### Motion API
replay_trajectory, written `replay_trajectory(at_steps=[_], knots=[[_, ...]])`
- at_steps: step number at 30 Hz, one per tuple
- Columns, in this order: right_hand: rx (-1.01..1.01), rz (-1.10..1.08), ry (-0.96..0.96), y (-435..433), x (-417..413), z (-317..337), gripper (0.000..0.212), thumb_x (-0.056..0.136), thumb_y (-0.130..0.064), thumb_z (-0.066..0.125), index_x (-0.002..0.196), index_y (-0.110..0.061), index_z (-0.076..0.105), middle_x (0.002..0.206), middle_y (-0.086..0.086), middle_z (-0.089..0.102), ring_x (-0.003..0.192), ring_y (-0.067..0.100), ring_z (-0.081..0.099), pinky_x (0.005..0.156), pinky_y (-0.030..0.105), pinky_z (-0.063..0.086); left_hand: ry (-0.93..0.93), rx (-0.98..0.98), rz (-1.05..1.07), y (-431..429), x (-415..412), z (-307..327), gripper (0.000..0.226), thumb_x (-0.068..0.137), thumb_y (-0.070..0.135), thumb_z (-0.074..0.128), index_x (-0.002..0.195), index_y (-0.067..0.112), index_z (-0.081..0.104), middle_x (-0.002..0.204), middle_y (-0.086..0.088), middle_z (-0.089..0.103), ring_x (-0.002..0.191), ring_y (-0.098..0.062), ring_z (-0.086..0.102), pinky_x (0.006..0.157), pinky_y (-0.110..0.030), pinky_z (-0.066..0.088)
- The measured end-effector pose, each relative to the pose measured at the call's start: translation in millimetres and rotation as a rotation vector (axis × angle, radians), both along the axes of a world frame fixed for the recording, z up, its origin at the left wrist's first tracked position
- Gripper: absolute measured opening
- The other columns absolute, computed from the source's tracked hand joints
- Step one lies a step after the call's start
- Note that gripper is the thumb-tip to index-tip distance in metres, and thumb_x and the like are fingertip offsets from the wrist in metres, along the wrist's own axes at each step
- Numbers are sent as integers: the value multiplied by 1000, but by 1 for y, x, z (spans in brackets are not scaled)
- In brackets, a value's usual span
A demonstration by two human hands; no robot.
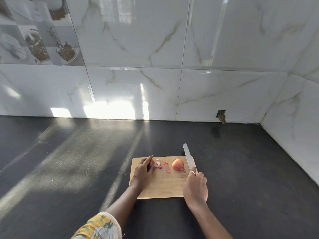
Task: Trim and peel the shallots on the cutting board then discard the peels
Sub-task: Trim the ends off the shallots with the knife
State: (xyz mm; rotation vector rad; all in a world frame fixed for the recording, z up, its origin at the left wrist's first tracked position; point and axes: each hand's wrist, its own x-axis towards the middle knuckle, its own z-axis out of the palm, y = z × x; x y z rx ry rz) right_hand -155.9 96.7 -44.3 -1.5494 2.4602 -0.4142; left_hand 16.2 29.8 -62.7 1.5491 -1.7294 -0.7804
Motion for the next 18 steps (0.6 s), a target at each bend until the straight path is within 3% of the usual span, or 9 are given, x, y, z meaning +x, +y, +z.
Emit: replay_trajectory(at_steps=[6, 11, 18], knots=[[15, 32, 69, 0, 7, -4, 43, 99, -10, 27, 141, -8, 30, 123, 8, 44, 106, 20, 48, 85, 26, 49, -9, -42, -7, 3, 1, -1, 46, 90, 17, 57, 135, 14, 47, 129, -6, 54, 114, -18, 54, 90, -9, 32], [13, 32, 85, 0, 9, -7, 42, 100, -11, 24, 141, -7, 31, 129, 7, 44, 111, 21, 48, 89, 27, 46, -51, -56, -42, 3, 1, -1, 54, 85, 19, 65, 135, 15, 46, 128, -6, 55, 115, -20, 53, 97, -21, 37], [4, 32, 90, -3, 9, -8, 42, 101, -13, 24, 142, -7, 30, 130, 6, 42, 111, 20, 47, 89, 26, 47, -32, -42, -33, 2, -1, -2, 59, 81, 20, 70, 134, 11, 47, 127, -7, 54, 115, -22, 53, 97, -22, 37]])
